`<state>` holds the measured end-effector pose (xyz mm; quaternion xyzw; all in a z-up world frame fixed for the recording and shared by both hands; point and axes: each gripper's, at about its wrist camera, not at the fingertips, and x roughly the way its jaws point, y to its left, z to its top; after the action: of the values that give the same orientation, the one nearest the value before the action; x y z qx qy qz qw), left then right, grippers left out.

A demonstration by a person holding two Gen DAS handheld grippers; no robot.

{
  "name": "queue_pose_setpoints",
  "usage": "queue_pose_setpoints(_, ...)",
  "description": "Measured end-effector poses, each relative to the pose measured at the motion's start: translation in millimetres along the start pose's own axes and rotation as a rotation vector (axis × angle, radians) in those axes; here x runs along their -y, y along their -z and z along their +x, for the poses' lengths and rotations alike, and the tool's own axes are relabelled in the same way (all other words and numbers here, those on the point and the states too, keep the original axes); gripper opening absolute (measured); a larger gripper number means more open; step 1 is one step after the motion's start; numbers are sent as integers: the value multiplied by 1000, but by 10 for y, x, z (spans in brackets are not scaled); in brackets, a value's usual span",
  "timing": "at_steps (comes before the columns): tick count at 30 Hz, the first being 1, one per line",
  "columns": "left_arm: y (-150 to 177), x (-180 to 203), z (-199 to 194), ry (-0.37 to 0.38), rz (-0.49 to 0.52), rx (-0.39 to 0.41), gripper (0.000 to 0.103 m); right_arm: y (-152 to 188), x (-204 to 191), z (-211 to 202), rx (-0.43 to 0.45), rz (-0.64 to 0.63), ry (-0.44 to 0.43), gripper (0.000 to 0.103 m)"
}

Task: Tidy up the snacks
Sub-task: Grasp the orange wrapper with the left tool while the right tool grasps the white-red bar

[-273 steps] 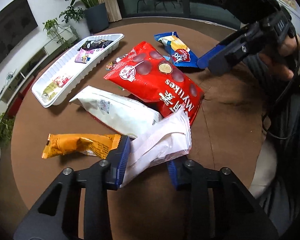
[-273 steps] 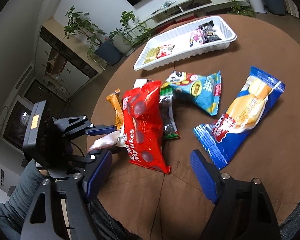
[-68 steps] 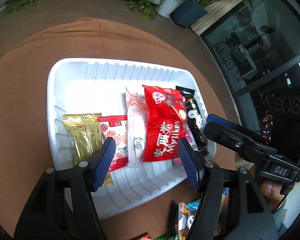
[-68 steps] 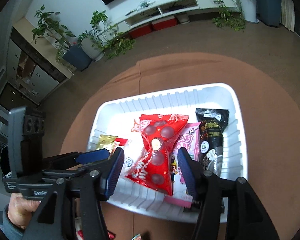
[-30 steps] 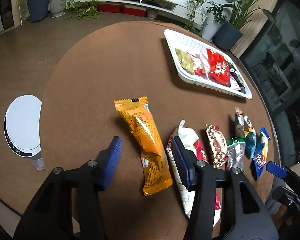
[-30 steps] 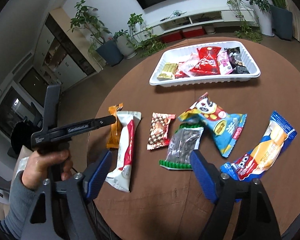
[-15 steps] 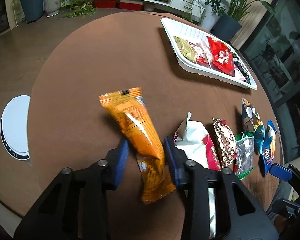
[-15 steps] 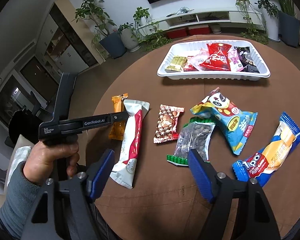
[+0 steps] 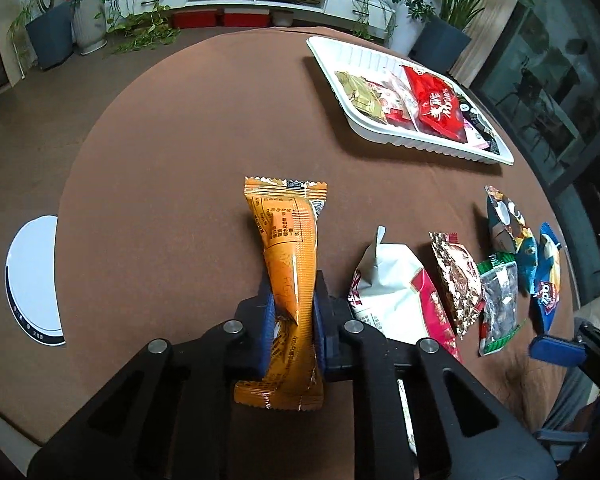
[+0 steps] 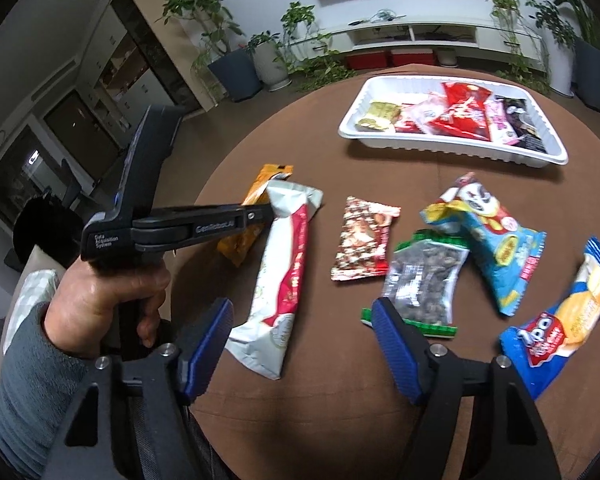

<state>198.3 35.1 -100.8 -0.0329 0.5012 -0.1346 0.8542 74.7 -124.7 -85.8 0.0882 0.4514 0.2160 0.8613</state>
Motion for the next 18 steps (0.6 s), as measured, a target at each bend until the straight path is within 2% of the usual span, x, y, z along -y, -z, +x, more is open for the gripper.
queue_pose_setpoints(11, 167, -213, -302, 91, -78, 59, 13, -145, -187, 328, -66, -21, -10, 68)
queue_pose_setpoints(18, 334, -209, -523, 158, -104, 94, 13, -221, -227, 571, -129, -15, 4, 65)
